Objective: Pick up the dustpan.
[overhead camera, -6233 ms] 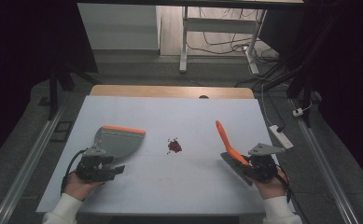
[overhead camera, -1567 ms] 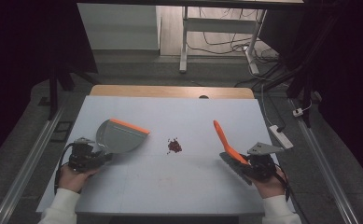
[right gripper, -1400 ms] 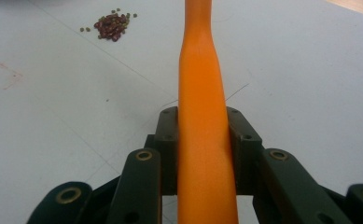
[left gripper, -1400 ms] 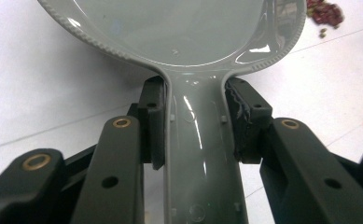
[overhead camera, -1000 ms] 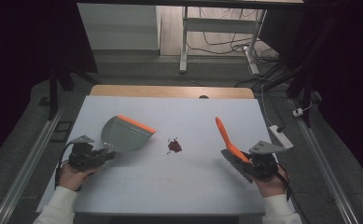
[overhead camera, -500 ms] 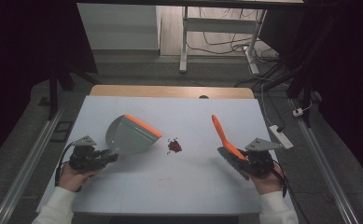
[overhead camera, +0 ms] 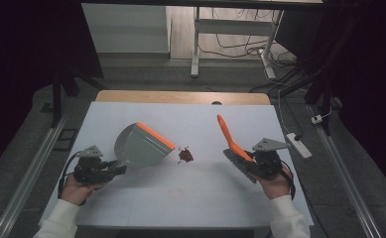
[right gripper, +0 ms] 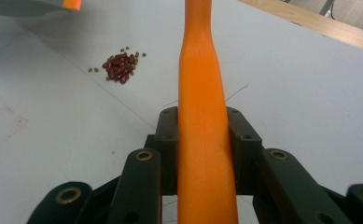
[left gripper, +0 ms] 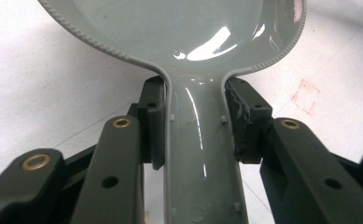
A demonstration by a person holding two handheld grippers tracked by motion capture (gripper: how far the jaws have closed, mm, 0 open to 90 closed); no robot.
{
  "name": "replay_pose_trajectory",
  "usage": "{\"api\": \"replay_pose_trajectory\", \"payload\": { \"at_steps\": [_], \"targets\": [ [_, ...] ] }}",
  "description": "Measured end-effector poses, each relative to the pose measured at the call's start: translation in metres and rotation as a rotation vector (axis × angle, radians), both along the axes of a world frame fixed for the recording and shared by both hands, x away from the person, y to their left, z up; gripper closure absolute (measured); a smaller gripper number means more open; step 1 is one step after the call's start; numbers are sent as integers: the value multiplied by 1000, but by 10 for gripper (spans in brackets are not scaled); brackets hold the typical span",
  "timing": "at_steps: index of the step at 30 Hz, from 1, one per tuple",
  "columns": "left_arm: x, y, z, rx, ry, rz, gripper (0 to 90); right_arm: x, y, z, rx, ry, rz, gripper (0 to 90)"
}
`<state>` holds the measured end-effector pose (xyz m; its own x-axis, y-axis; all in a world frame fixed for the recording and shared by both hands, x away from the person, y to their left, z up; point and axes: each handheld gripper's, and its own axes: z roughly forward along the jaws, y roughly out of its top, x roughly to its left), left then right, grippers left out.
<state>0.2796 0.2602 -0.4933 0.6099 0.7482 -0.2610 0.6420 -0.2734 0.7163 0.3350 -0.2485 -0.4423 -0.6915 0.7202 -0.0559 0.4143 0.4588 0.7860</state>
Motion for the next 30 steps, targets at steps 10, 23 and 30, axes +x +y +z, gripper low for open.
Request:
{"api": "replay_pose_trajectory", "payload": {
  "at_steps": [10, 23, 30],
  "targets": [
    [-2, -2, 2, 11, -2, -30, 618, 18, 14, -1, 28, 5, 5, 701],
    [-4, -1, 3, 16, 0, -57, 618, 40, 34, 0, 39, 2, 19, 702],
    [-5, -4, 3, 25, 8, -87, 618, 50, 49, 2, 41, -6, 42, 702]
  ]
}}
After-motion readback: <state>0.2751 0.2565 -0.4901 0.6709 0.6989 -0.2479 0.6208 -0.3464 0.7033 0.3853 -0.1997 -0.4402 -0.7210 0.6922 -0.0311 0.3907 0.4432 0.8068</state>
